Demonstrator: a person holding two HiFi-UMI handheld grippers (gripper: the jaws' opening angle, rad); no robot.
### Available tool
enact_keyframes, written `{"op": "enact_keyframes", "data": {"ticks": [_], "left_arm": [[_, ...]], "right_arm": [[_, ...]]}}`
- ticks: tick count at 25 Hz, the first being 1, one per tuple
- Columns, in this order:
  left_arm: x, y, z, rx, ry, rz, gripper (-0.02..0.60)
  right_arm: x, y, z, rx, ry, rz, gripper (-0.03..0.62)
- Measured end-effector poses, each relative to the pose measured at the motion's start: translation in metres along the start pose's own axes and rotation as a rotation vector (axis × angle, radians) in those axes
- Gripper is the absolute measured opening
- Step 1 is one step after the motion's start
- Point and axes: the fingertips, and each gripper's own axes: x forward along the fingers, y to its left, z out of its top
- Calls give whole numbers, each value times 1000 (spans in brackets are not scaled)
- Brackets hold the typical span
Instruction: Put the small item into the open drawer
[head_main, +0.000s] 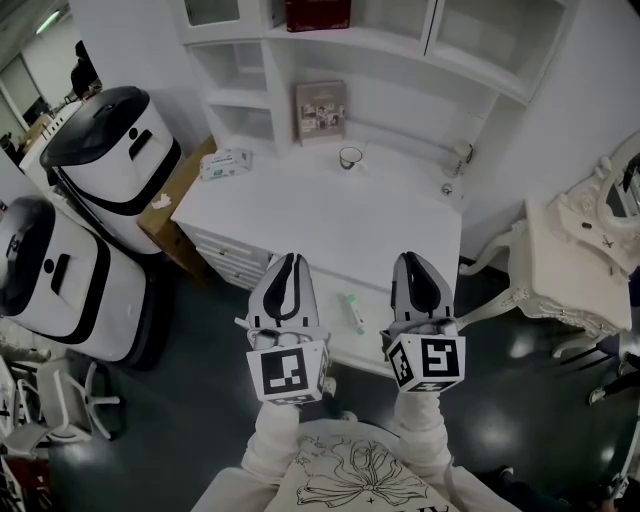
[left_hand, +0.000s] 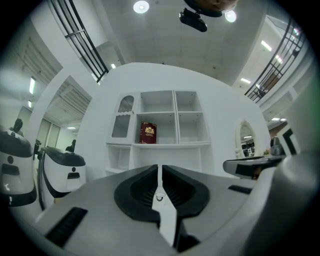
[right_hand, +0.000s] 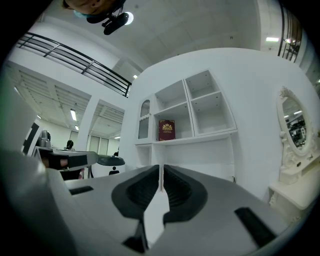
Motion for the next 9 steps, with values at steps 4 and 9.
{"op": "enact_keyframes", "data": {"ticks": [4, 9], "left_arm": [[1, -2, 0, -8, -4, -2, 26], [4, -4, -1, 1, -2, 2, 26]], "right_arm": [[1, -1, 0, 2, 4, 5, 28], [3, -5, 0, 2, 2, 2, 28]]}}
